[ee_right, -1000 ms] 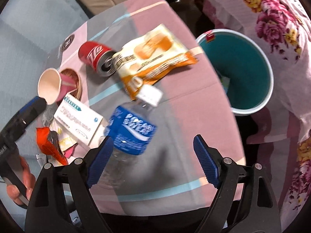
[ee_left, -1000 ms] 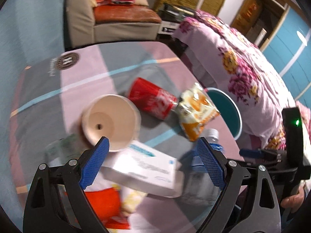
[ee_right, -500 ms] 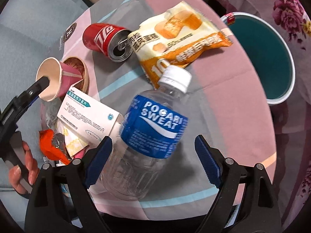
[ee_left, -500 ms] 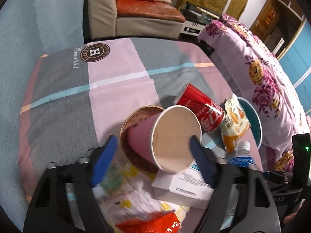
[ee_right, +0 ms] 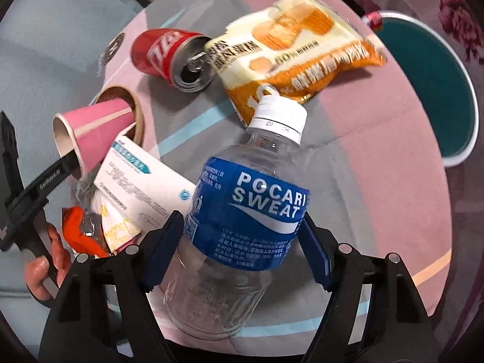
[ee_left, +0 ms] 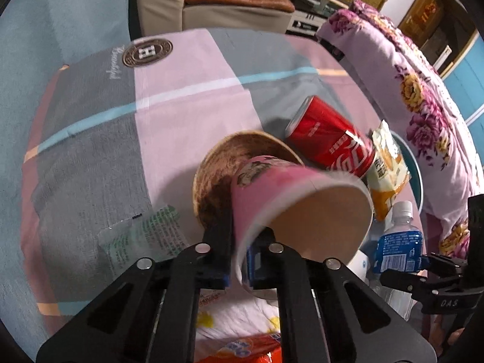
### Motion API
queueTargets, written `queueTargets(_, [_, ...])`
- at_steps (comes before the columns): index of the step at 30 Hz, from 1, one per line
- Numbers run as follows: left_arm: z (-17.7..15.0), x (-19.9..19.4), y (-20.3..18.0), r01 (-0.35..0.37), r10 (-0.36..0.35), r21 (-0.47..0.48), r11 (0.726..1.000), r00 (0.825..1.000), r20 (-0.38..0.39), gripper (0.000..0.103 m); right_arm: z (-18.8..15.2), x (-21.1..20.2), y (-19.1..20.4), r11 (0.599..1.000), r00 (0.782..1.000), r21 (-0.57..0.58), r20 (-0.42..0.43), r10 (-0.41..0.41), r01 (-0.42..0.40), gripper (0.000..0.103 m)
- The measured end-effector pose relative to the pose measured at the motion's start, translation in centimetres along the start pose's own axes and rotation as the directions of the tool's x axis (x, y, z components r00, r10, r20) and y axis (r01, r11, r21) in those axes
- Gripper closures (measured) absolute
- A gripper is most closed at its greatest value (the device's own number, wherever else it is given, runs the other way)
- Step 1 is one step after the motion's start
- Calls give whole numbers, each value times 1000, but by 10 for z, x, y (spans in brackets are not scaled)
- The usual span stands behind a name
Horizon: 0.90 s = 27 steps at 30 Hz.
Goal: Collect trash
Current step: 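Grasp the pink cup rim with the left gripper while the right gripper grasps the Pocari bottle, then carry the pink cup over the teal bin and open the left gripper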
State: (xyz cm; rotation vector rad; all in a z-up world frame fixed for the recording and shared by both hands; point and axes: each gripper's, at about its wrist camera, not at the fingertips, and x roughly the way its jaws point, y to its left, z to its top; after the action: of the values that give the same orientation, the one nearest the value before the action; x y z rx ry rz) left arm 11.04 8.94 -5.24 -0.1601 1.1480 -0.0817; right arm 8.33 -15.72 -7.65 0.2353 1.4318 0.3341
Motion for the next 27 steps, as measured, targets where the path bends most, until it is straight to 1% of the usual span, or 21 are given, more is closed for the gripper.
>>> queueTargets(2, [0, -9, 1, -6, 6, -12, 1000, 1000, 28, 97, -1, -9, 1, 1000, 1000, -17, 26, -11, 11, 32])
queueTargets(6, [1, -33, 2, 16, -14, -32, 999, 996, 83, 98, -2, -31, -2, 999, 996, -35, 88, -34, 37, 32])
queueTargets(9, [0, -45, -2, 14, -10, -30, 999, 994, 107, 98, -2, -42, -5, 999, 993, -37, 117, -29, 34, 32])
queueTargets(11, [-1, -51, -5, 25, -21, -37, 999, 993, 121, 98, -2, -51, -9, 999, 990, -36, 142, -25, 31, 32])
queueTargets(14, [0, -66, -16, 36, -32, -22, 999, 987, 156, 98, 1, -64, -17, 999, 984, -28, 178, -25, 30, 32])
queueTargets(17, [1, -80, -34, 51, -51, 5, 999, 981, 186, 98, 4, -82, -28, 999, 973, -7, 231, -32, 35, 32])
queueTargets(20, [4, -86, -56, 66, -73, 42, 997, 977, 201, 98, 8, -101, -44, 999, 959, 19, 282, -39, 35, 32])
queueTargets(24, [10, -82, -92, 89, -106, 96, 991, 975, 195, 98, 14, -132, -75, 997, 933, 65, 354, -60, 39, 32])
queueTargets(25, [12, -80, -102, 97, -117, 112, 989, 975, 191, 98, 14, -132, -75, 997, 933, 65, 354, -60, 39, 32])
queueTargets(27, [16, -73, -125, 113, -139, 146, 983, 974, 181, 98, 16, -146, -90, 995, 921, 89, 383, -69, 37, 32])
